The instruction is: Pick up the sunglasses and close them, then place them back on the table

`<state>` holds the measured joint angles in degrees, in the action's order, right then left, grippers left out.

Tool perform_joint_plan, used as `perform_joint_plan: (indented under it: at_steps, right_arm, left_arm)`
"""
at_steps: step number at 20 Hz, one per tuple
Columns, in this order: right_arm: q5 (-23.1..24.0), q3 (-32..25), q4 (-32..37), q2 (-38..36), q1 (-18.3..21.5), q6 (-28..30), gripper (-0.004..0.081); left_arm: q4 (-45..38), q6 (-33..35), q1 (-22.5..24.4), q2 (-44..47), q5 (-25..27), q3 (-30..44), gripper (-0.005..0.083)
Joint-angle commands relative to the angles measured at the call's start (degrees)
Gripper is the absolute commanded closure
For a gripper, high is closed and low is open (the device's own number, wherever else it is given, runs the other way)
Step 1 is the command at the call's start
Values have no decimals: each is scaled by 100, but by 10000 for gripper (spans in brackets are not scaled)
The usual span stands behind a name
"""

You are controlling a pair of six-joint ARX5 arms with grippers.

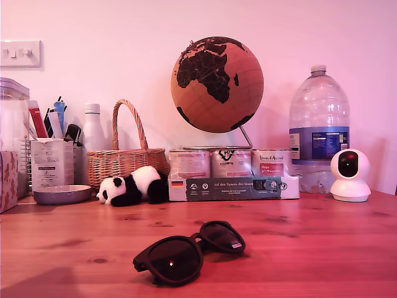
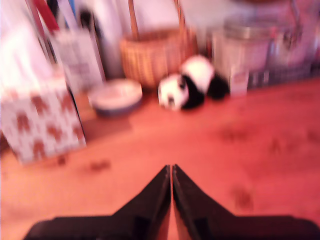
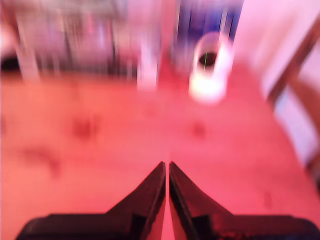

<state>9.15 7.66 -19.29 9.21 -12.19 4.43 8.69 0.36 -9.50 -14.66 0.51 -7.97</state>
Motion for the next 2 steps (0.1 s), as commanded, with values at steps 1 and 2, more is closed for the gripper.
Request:
perform_joint_plan:
  at_steps: [1, 2]
  right_arm:
    - [-11, -57, -245, 22, -22, -7, 783]
    - [-11, -57, -422, 22, -22, -9, 783]
  left_arm:
    - [155, -17, -15, 9, -4, 129, 795]
    - [275, -17, -15, 9, -4, 129, 795]
